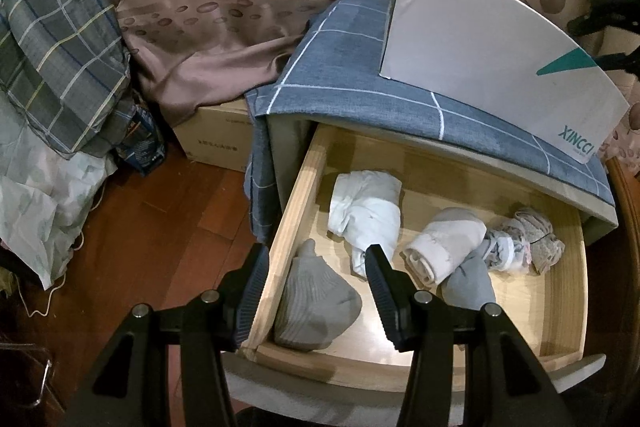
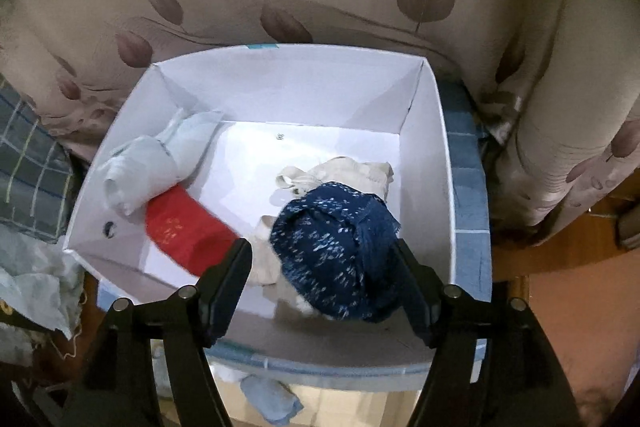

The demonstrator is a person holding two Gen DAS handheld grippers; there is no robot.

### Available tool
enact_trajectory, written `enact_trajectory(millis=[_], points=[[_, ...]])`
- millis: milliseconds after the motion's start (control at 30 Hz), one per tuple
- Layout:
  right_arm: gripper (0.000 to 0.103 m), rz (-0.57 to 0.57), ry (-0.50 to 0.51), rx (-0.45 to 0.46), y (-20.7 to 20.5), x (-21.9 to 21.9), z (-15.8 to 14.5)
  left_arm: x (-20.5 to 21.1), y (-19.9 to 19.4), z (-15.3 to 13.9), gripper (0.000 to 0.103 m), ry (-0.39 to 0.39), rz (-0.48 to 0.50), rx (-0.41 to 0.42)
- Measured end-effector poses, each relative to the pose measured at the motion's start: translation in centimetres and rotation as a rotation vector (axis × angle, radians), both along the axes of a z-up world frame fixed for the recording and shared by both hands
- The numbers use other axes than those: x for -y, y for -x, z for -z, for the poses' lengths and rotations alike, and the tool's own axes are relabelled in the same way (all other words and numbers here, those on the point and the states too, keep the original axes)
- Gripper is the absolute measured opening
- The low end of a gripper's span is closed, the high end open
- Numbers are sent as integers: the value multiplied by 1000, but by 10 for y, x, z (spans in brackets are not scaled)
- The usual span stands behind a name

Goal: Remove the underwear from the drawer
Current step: 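Lower navy underwear into the white box and open right tool, then move right tool into the drawer and grasp a grey sock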

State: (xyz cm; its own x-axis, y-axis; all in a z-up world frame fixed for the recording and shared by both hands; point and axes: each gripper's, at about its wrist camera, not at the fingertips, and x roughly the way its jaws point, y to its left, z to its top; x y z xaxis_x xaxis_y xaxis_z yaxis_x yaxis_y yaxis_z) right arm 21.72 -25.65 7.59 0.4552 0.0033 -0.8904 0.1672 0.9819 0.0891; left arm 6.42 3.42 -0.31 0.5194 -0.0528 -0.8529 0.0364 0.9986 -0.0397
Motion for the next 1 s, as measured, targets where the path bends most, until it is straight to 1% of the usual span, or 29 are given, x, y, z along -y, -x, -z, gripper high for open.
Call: enact_trajectory(millis=[67,200,300,367,467,567,633,700,767,867,933,1000], points=[[67,-11,-2,11,8,-1,-10,-1,-1,0,51,2,0,-4],[67,-104,-8,-11,39,-15,-21,-2,-6,5,51,19,-4,-38],[67,-181,3,-40,67,-30,-17,-3,-9,10,51,22,-5,-71],[67,-229,15,-67,88,-41,-8,-3,-11,13,51,28,-3,-88],[67,-283,4,-135,114,-55,19,-3,-12,15,51,31,4,-101],[67,-307,-13,-190,129,-67,53,-3,-11,15,51,34,2,-98],[62,-331,-27,-230,134,-78,79,-5,-11,15,51,35,-2,-98],[60,-347,-31,-277,135,-89,104,-6,-12,14,51,32,-8,-96],[55,-357,-34,-329,134,-100,134,-7,-12,15,51,39,-10,-98],[52,-372,-13,-401,131,-115,173,-10,-13,15,51,45,-15,-105],[51,-370,1,-430,128,-121,193,-10,-13,15,51,46,-15,-105],[50,-360,5,-436,125,-125,204,-10,-13,15,51,45,-14,-107]])
